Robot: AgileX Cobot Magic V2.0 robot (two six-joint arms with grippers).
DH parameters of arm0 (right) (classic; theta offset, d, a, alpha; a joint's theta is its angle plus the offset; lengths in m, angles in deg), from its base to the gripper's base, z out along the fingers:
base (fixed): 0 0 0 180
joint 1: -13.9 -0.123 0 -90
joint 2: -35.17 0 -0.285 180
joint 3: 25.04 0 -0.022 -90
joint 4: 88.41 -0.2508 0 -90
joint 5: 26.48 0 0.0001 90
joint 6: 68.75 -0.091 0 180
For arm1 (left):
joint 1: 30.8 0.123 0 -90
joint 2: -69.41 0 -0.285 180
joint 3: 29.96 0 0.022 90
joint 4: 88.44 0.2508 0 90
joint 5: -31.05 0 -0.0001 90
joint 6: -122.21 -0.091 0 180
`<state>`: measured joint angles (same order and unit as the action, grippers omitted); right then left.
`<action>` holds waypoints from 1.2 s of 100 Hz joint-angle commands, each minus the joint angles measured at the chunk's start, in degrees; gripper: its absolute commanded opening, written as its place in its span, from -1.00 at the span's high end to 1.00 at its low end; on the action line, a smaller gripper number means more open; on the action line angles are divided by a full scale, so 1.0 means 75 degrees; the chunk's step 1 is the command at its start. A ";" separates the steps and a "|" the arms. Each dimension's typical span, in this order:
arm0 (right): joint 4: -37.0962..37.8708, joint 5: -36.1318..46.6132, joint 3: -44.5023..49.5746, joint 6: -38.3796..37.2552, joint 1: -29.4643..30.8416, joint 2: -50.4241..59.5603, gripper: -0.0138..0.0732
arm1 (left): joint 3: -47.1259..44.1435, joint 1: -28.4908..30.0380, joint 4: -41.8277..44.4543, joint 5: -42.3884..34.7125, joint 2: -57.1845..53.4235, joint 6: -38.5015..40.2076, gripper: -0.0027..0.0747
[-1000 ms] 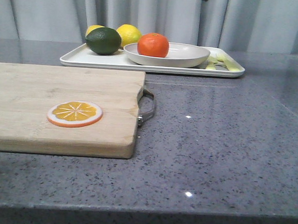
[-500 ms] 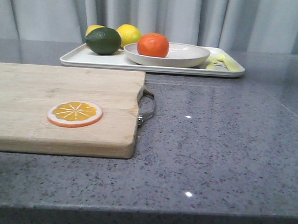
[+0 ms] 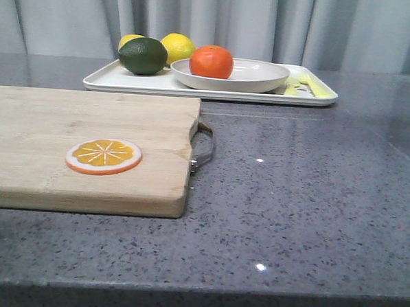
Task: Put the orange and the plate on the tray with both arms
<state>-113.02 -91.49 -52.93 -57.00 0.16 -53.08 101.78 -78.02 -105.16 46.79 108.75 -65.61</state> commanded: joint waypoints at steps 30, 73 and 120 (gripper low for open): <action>-0.0122 0.3621 0.5124 0.0875 0.0008 0.4076 0.84 | 0.0190 -0.0021 -0.0084 -0.0464 0.0011 -0.0025 0.98; 0.0553 0.5171 0.8334 0.0909 0.0008 0.6960 0.84 | 0.0190 -0.0021 -0.0084 -0.0138 0.0011 -0.0025 0.98; 0.0573 0.5796 0.9226 0.0909 0.0008 0.7835 0.84 | 0.0190 -0.0021 -0.0099 -0.0058 0.0011 -0.0025 0.98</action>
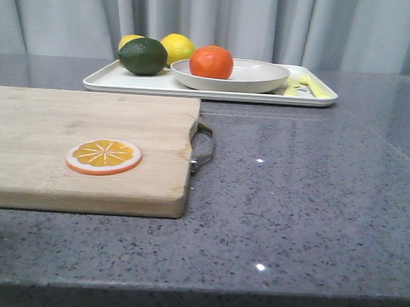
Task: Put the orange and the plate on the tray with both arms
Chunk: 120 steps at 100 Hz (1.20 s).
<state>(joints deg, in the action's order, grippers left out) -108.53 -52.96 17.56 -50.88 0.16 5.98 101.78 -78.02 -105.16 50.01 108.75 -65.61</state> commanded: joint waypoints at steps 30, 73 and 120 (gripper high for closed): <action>-0.0026 0.0659 -0.0172 0.0093 0.0008 -0.0038 0.84 | 0.0190 -0.0021 -0.0099 -0.0487 0.0011 -0.0025 0.98; -0.0026 0.0659 -0.0172 0.0093 0.0008 -0.0038 0.84 | 0.0190 -0.0021 -0.0099 -0.0487 0.0011 -0.0025 0.98; -0.0026 0.0659 -0.0172 0.0093 0.0008 -0.0038 0.84 | 0.0173 0.1076 0.0442 -0.1301 -0.0077 0.0045 0.98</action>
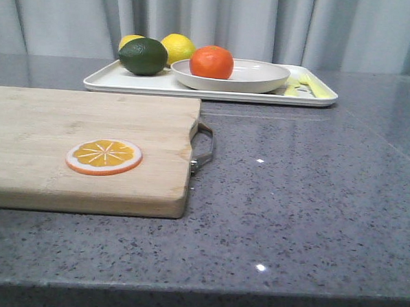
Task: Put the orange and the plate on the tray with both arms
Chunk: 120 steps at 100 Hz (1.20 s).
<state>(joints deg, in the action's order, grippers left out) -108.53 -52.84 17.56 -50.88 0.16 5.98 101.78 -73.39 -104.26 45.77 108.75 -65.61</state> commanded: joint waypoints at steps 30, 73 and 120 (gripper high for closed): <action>-0.0026 0.0644 -0.0172 0.0093 0.0008 -0.0038 0.84 | -0.0852 0.2694 0.0587 -0.1391 -0.1269 0.0045 0.98; -0.0026 0.0644 -0.0172 0.0093 0.0008 -0.0038 0.84 | -0.2922 0.5442 0.0790 -0.2241 -0.3660 0.0056 0.98; -0.0026 0.0628 -0.0172 0.0093 0.0008 -0.0057 0.84 | -0.3956 0.6017 0.1768 -0.1640 -0.4513 0.1661 0.98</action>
